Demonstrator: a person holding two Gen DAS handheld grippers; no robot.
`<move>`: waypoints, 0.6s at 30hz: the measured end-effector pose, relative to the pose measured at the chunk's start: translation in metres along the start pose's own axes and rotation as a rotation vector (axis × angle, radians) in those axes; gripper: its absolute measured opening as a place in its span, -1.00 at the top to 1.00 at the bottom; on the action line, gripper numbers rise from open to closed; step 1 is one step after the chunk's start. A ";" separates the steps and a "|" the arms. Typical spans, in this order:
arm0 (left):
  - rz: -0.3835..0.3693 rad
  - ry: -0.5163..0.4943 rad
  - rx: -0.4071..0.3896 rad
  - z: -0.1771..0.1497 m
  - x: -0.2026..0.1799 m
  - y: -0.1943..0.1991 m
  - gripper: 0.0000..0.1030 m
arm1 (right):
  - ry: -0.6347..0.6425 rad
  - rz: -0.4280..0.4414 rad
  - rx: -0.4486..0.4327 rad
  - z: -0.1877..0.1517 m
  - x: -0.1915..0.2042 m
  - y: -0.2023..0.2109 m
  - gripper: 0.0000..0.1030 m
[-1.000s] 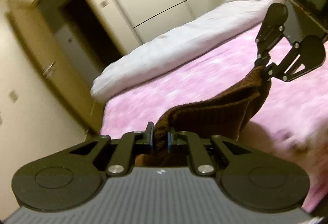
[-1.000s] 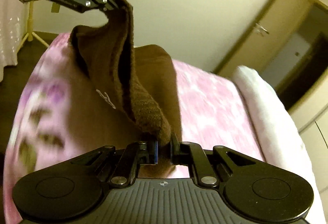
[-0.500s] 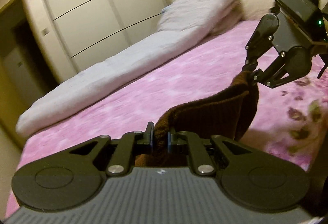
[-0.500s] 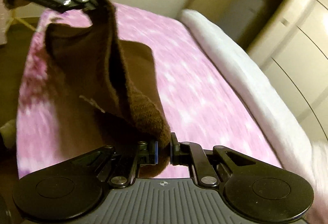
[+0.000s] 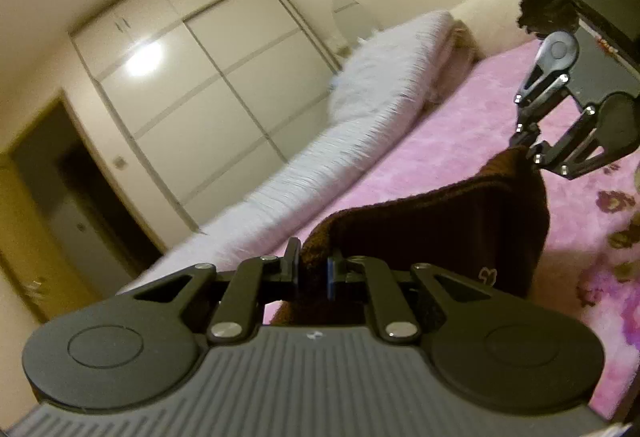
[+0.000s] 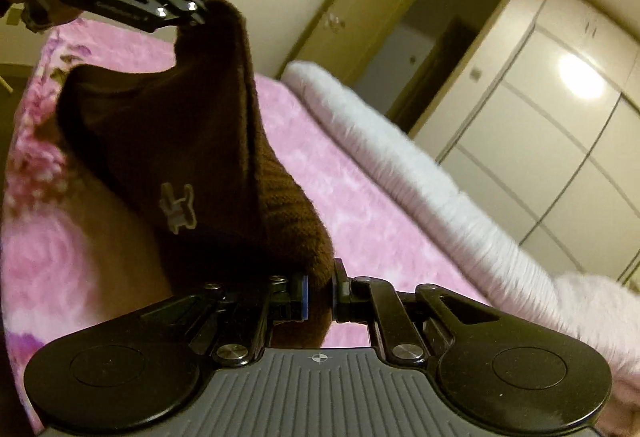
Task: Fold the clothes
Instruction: 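Lift the brown vest with both grippers and shake it open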
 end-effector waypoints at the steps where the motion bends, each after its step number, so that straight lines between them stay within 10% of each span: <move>1: 0.021 0.011 0.010 0.002 0.002 0.015 0.82 | -0.005 0.004 -0.017 0.005 0.004 0.007 0.84; 18: 0.309 -0.113 -0.147 0.137 0.132 0.145 0.81 | -0.031 0.128 -0.376 0.159 0.042 0.189 0.84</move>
Point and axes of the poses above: each gripper's, at about its wrist camera, not at the fingertips, and y roughly against the way its jaws point, x to its left, z to its top, the point moved 2 cm from there along -y, roughly the way its jaws point, and after that the axes turned 15 degrees about z, right-handed, at the moved point
